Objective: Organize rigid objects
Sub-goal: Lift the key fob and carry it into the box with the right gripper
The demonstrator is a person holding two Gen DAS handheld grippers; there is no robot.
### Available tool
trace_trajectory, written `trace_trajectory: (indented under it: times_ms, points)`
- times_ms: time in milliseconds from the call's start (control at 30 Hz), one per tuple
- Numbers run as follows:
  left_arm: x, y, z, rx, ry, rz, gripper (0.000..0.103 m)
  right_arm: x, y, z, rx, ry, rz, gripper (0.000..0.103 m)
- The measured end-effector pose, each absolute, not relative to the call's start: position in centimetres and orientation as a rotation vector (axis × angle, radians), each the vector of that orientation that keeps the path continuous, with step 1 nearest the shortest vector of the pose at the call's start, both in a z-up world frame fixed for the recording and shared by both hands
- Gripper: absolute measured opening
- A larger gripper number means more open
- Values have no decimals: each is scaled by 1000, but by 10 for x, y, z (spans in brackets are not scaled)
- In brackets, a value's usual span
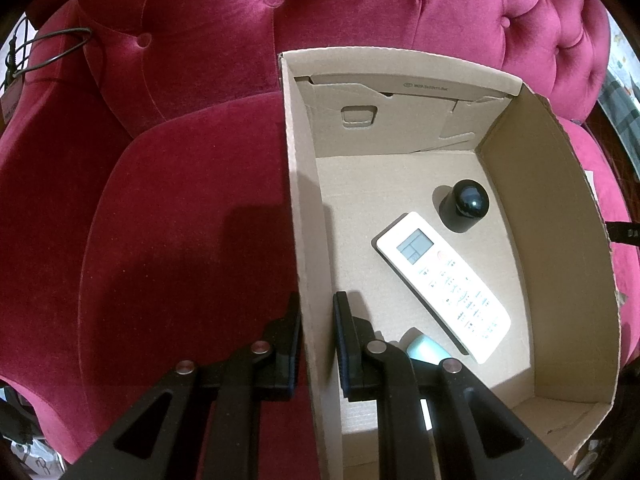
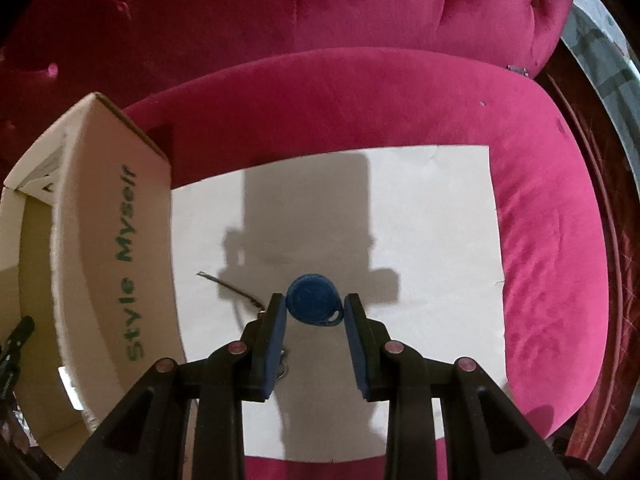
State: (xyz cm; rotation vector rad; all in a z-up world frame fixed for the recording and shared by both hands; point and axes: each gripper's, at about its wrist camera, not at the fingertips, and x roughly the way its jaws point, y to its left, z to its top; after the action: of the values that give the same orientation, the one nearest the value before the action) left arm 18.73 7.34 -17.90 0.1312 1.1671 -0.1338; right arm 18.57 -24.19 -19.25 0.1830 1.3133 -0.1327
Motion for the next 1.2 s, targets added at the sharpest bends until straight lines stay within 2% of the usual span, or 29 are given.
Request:
trace_trajectory:
  times_ms: [1200]
  points:
    - [187,71,-180,122,1169,-135,16,179,-163,-104,34,1251,12,31]
